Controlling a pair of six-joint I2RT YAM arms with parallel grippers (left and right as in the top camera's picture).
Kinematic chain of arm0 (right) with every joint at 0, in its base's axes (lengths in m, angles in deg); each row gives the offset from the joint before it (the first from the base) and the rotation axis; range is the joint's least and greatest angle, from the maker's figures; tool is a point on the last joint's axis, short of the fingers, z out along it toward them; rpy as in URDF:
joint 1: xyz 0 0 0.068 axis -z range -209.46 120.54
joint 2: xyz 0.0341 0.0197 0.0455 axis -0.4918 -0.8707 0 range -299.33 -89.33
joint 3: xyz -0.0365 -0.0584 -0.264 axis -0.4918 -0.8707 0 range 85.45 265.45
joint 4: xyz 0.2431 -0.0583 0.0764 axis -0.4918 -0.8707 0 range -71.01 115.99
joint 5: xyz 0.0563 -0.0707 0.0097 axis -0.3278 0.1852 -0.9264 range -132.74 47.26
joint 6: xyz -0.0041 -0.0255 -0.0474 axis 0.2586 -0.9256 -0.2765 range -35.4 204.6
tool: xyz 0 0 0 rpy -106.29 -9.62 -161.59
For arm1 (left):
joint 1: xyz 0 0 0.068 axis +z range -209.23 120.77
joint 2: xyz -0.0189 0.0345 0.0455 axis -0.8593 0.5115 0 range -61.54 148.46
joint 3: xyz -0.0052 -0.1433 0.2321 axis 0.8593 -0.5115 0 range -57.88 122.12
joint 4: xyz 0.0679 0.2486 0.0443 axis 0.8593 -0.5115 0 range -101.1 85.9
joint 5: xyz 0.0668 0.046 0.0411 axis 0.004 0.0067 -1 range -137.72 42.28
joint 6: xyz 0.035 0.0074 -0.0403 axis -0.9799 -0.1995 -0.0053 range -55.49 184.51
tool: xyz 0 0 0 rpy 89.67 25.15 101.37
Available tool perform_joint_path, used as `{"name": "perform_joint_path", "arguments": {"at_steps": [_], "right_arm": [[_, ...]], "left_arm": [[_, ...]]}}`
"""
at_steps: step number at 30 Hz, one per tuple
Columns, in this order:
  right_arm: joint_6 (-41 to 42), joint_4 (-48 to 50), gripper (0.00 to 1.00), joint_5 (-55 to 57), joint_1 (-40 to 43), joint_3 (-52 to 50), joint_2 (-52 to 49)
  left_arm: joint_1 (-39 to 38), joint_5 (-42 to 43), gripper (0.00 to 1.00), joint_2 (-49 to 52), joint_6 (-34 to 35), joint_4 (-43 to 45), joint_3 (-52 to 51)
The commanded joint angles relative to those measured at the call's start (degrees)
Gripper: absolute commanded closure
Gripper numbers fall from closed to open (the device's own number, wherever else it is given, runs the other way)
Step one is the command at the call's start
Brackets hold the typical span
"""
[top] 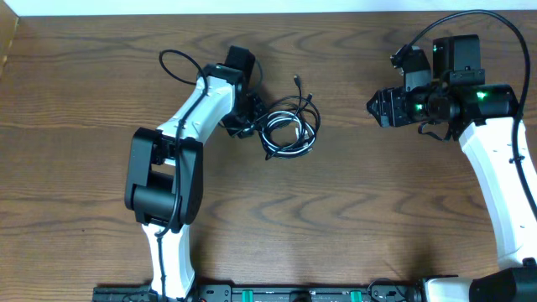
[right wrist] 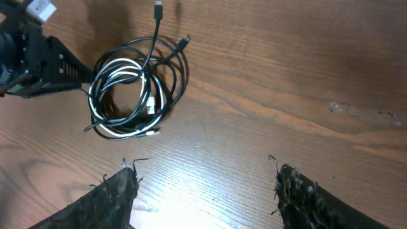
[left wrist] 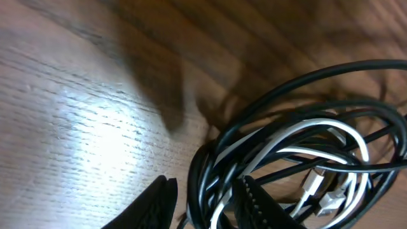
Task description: Untangle cables
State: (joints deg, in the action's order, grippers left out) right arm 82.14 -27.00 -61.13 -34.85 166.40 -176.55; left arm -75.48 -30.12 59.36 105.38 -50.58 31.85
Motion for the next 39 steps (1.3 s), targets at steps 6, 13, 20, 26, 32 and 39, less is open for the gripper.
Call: {"name": "perform_joint_path", "arguments": {"at_steps": [6, 13, 20, 26, 32, 39], "right_arm": [[1.29, -0.11, 0.34, 0.02, 0.04, 0.79, -0.13], [2.27, 2.36, 0.45, -5.44, -1.57, 0.74, -0.42], [7.82, 6.49, 0.51, -7.65, -4.33, 0.74, -1.44], [7.78, 11.39, 0.52, -12.04, -7.74, 0.74, -2.45], [9.05, 14.27, 0.55, -11.98, -10.91, 0.74, -4.52], [12.61, 17.44, 0.57, -14.16, -12.44, 0.74, -11.13]], "left_arm": [[-0.24, -7.56, 0.93, 0.59, -0.48, 2.82, -0.57], [-0.24, 15.10, 0.93, -10.27, -10.60, 7.26, 3.10], [-0.24, 22.51, 0.93, -22.45, -7.96, 9.94, 3.10], [-0.24, 23.96, 0.93, -27.32, -6.25, 10.47, 3.10], [-0.15, 28.17, 0.93, -27.39, -5.77, 10.88, 3.10], [-0.07, 32.61, 0.93, -27.39, -3.61, 11.91, 3.10]]}}
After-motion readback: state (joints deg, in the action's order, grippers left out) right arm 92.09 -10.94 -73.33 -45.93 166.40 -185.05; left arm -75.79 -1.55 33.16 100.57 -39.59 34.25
